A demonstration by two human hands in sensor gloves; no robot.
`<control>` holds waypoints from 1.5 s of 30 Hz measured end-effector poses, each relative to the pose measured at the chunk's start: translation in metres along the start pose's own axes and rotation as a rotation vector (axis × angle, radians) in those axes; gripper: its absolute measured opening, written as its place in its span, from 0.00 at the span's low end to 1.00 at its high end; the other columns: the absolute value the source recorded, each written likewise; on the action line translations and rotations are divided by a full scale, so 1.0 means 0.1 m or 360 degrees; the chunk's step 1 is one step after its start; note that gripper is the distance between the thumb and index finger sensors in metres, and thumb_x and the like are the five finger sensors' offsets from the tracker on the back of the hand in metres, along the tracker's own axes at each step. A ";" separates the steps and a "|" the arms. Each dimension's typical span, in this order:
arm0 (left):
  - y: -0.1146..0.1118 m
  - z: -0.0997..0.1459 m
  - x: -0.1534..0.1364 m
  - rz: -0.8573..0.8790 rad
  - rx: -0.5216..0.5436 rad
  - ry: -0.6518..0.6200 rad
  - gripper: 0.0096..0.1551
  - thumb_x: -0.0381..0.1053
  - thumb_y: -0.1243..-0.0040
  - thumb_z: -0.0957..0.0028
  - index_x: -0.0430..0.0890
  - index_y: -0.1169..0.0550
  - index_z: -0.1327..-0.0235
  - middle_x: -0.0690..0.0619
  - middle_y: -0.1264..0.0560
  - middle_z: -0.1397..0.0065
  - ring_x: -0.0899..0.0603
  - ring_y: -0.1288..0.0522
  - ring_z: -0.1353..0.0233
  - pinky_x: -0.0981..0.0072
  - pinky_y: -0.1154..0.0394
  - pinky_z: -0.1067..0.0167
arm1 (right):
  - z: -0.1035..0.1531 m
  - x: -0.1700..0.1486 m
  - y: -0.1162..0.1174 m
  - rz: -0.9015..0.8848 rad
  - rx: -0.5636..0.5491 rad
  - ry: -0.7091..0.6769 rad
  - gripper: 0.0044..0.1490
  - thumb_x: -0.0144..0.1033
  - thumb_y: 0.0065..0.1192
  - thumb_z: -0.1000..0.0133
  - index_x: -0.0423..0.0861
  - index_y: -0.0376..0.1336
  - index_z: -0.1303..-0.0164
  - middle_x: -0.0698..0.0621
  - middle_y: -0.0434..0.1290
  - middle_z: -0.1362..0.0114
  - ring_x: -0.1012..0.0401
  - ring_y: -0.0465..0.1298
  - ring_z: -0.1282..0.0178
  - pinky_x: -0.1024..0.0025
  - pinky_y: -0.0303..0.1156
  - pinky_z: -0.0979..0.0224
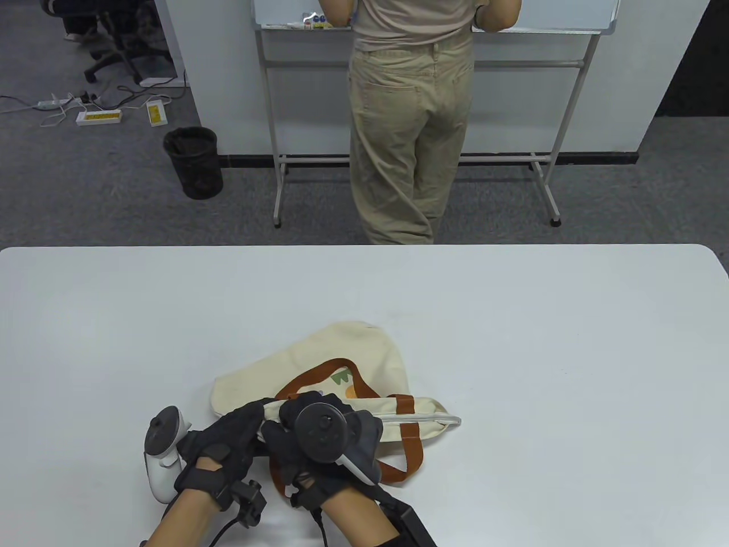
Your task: Unzip the canvas bag
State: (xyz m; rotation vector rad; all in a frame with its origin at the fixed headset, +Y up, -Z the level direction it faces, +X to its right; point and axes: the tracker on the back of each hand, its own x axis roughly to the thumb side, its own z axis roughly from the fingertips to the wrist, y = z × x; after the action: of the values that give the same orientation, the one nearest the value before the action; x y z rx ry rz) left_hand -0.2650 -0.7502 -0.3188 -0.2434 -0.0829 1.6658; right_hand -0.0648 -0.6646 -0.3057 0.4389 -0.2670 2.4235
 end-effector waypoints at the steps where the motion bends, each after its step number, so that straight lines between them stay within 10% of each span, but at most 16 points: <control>1: -0.01 0.00 0.00 -0.0010 0.0004 -0.0001 0.26 0.58 0.43 0.48 0.44 0.18 0.46 0.42 0.16 0.50 0.41 0.14 0.54 0.44 0.23 0.47 | 0.00 0.00 0.00 0.0012 0.0005 -0.0015 0.27 0.48 0.76 0.53 0.40 0.75 0.55 0.38 0.76 0.46 0.43 0.75 0.52 0.45 0.67 0.49; 12: -0.02 0.07 -0.01 -0.0070 0.0143 -0.0047 0.26 0.58 0.43 0.48 0.43 0.17 0.48 0.42 0.16 0.52 0.41 0.14 0.55 0.44 0.23 0.48 | 0.06 0.08 0.05 0.0296 0.0107 0.0190 0.34 0.57 0.73 0.53 0.39 0.75 0.52 0.38 0.75 0.42 0.42 0.74 0.49 0.44 0.65 0.47; 32: -0.09 0.12 0.12 -0.0402 0.0233 -0.0189 0.26 0.57 0.42 0.49 0.43 0.16 0.48 0.41 0.15 0.52 0.41 0.14 0.56 0.44 0.23 0.48 | -0.02 -0.15 0.04 -0.0155 0.0557 0.0477 0.33 0.45 0.76 0.52 0.38 0.68 0.44 0.36 0.65 0.35 0.41 0.68 0.41 0.42 0.60 0.43; 45: 0.01 0.10 0.18 -0.0352 0.0217 -0.0217 0.26 0.58 0.43 0.48 0.43 0.16 0.49 0.43 0.16 0.53 0.42 0.14 0.56 0.45 0.23 0.48 | -0.01 -0.30 -0.03 0.0013 0.0325 0.0526 0.25 0.42 0.74 0.50 0.39 0.72 0.50 0.38 0.70 0.39 0.42 0.70 0.45 0.43 0.62 0.45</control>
State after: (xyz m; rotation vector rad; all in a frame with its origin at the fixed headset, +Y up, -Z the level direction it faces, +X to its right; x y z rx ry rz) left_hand -0.2701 -0.7315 -0.3114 -0.0162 -0.0949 1.4593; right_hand -0.0415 -0.6794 -0.3175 0.1189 0.1233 2.4930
